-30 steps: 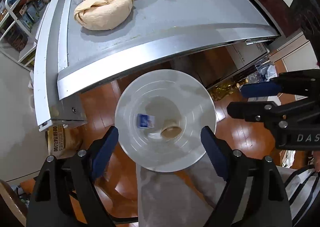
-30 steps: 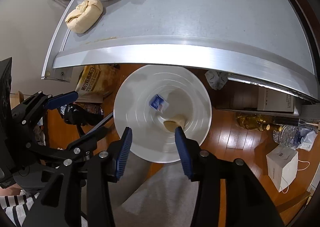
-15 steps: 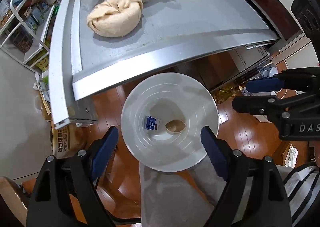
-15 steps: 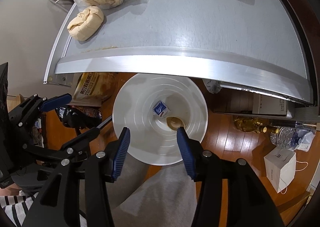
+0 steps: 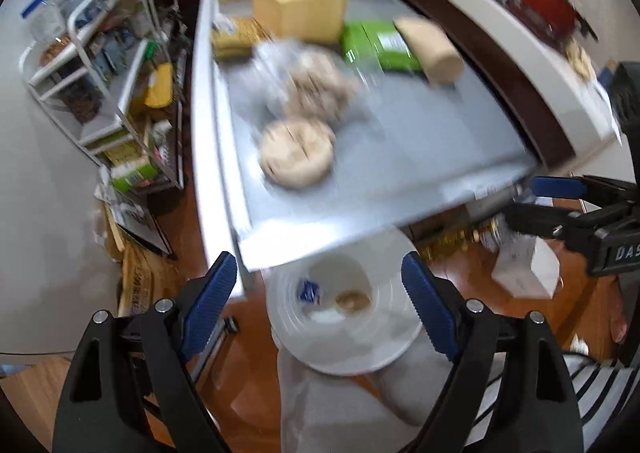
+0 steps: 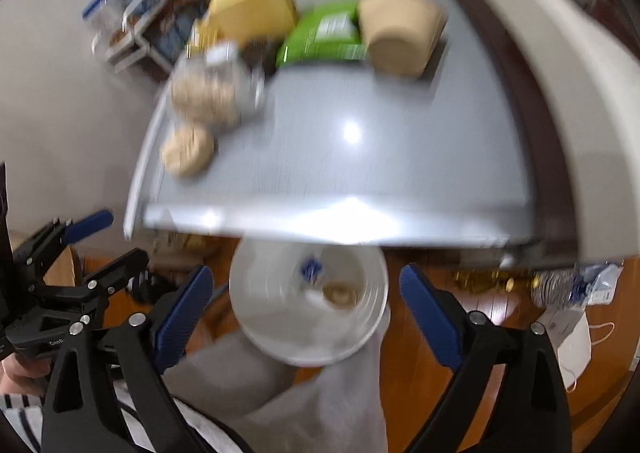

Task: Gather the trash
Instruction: 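Move both tools back over the counter items, then grasp the upright kraft paper cup with the right tool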

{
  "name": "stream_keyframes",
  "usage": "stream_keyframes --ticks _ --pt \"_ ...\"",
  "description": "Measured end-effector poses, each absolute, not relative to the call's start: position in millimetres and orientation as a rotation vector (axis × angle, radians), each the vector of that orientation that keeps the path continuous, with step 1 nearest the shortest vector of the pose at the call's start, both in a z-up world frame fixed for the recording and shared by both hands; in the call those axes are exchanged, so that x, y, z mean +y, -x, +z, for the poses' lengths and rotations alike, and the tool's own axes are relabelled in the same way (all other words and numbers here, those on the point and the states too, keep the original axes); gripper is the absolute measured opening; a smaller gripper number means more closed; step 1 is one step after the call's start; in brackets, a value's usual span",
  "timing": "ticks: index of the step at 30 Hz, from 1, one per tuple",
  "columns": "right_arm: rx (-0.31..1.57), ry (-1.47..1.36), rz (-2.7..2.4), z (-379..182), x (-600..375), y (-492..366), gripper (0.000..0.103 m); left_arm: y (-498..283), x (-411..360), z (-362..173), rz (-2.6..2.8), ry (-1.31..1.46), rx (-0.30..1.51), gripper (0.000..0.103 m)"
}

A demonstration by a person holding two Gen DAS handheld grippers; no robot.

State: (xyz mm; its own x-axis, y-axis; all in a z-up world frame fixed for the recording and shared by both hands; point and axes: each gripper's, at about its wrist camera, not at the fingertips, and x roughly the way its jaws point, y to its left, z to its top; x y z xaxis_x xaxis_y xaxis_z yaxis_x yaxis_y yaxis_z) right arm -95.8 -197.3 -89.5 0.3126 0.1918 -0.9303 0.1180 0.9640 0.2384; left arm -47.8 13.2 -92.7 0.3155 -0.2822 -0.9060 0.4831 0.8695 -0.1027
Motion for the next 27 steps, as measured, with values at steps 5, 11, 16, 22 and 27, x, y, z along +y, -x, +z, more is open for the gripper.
stream_keyframes --ticks 5,11,16,22,27 --pt "1.133 -0.261 0.036 -65 -213 73 0.099 26 14 -77 -0.462 -0.230 1.042 0.086" --pt "1.118 -0.284 -0.048 -59 -232 27 0.099 -6 4 -64 -0.445 -0.145 1.019 0.086" --pt "1.111 -0.243 -0.105 -67 -239 -18 0.099 -26 -13 -65 -0.439 -0.162 1.002 0.086" --pt "1.182 -0.235 -0.177 -90 -250 -69 0.098 -40 -30 -75 -0.447 -0.210 1.009 0.086" --pt "1.217 -0.297 -0.182 -110 -263 -96 0.098 -49 -33 -76 -0.456 -0.194 1.013 0.086"
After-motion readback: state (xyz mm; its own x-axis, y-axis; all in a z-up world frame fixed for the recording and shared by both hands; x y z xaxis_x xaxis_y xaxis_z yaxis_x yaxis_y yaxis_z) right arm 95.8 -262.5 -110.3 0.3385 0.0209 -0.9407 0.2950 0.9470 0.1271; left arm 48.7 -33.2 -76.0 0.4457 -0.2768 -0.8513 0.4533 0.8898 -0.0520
